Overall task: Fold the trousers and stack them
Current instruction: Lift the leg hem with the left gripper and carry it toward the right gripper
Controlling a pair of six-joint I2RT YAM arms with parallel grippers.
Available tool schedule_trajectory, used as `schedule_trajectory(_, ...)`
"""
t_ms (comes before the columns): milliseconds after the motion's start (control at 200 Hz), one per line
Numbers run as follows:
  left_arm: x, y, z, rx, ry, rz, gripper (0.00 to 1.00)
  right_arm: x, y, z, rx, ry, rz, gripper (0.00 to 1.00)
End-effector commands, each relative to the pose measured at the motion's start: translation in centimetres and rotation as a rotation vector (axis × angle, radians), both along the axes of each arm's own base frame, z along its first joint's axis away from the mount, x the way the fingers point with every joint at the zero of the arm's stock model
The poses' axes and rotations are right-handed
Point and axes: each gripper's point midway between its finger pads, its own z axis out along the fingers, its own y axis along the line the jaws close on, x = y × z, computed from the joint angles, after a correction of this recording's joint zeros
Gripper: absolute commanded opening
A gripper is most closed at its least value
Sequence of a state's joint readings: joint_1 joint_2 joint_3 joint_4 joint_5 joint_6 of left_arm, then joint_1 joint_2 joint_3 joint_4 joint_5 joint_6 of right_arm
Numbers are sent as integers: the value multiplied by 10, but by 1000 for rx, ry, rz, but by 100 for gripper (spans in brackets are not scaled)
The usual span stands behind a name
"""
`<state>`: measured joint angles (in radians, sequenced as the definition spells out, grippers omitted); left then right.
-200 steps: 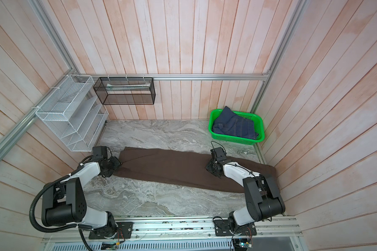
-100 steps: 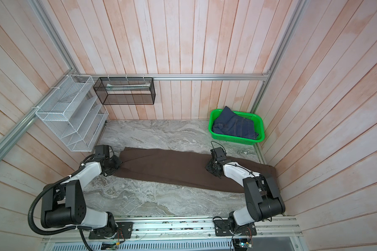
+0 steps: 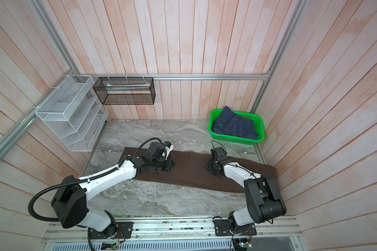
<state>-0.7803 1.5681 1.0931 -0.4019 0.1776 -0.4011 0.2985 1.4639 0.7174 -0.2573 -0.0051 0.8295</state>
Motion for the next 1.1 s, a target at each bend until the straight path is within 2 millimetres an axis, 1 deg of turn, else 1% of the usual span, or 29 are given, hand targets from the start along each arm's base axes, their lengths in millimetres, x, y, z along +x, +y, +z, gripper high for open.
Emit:
schedule_trajectory(0,-15,-9,-27,57,63,-83,9,0,-9,8,-38,-7,-6,31)
schedule_trajectory(40,-15,-9,-31,66,70,-81,16,1,-11,10,-41,-12,-8,31)
schedule_trajectory(75,-14,-9,-30,67,66,-80,21,1,-12,12,-43,-16,-10,31)
schedule_trajectory(120,-13,-9,-25,65,49,-78,28,1,-14,14,-47,-21,-14,32)
schedule_trajectory(170,-11,-7,-18,62,26,-71,40,0,-17,15,-52,-24,-19,32)
schedule_trajectory(210,-9,-6,-11,60,10,-65,47,1,-18,16,-52,-27,-22,32)
schedule_trajectory(320,0,-1,6,63,-31,-11,59,0,-22,19,-53,-32,-30,32)
schedule_trajectory(395,9,4,13,76,-50,52,64,0,-24,20,-54,-35,-35,32)
schedule_trajectory(445,15,3,16,80,-56,75,66,0,-26,22,-55,-40,-38,32)
schedule_trajectory(490,20,1,12,96,-49,95,66,1,-28,23,-59,-43,-41,32)
schedule_trajectory(555,28,-3,4,125,-32,115,66,0,-31,24,-62,-43,-47,33)
schedule_trajectory(575,30,-4,-2,139,-20,119,66,0,-33,25,-63,-44,-49,32)
schedule_trajectory(660,41,-9,-18,180,0,148,63,-1,-39,27,-70,-48,-60,33)
schedule_trajectory(685,46,-12,-20,188,-1,154,62,-1,-42,28,-72,-50,-65,33)
schedule_trajectory(720,49,-13,-28,213,11,159,61,-2,-45,28,-73,-52,-71,32)
schedule_trajectory(725,51,-14,-27,211,8,159,61,-3,-45,29,-73,-53,-71,32)
schedule_trajectory(765,54,-17,-35,233,19,162,61,-4,-48,29,-75,-55,-78,33)
schedule_trajectory(840,63,-25,-43,242,31,169,61,-7,-54,29,-78,-56,-95,32)
schedule_trajectory(940,72,-34,-57,265,55,179,61,-9,-58,28,-76,-56,-102,32)
schedule_trajectory(1035,80,-44,-64,264,58,184,61,-11,-57,26,-70,-53,-95,32)
schedule_trajectory(1095,85,-46,-69,276,56,195,62,-13,-56,23,-63,-47,-93,32)
